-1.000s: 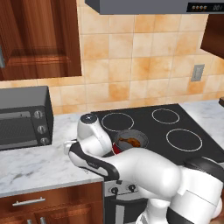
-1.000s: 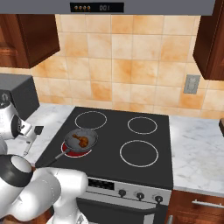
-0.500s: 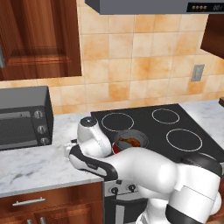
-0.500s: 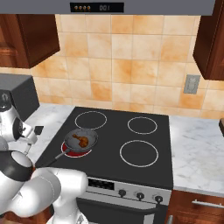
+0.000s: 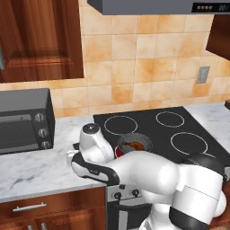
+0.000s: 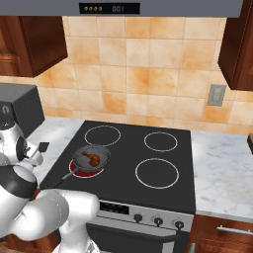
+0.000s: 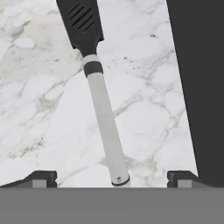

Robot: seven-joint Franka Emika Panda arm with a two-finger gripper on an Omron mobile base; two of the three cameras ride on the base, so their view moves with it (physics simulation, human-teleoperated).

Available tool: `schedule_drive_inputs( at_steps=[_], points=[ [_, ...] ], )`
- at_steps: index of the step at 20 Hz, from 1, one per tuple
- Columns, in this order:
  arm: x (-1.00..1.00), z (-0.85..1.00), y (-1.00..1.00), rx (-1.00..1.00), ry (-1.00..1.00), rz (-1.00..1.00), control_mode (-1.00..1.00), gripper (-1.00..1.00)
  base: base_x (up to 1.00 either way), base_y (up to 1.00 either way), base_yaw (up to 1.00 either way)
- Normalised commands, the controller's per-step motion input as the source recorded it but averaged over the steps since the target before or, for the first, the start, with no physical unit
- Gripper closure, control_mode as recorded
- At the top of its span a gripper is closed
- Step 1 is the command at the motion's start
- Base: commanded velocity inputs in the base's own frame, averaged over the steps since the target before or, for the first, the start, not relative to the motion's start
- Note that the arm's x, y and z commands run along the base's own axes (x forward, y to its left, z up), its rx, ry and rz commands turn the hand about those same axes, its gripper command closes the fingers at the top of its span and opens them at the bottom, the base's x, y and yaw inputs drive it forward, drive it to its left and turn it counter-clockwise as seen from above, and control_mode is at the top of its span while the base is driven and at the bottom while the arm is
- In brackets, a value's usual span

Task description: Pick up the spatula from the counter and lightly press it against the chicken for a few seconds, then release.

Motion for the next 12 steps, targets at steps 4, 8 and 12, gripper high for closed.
schedule_drive_inputs(
  at_steps=[4,8,12],
  points=[
    [0.04,-0.14,0.00,0.00,0.00,0.00,-1.00,-1.00,0.00,0.00,0.00],
    [0.08,-0.12,0.00,0.00,0.02,0.00,-1.00,-1.00,0.00,0.00,0.00],
    [0.09,-0.12,0.00,0.00,0.02,0.00,-1.00,-1.00,0.00,0.00,0.00]
  ],
)
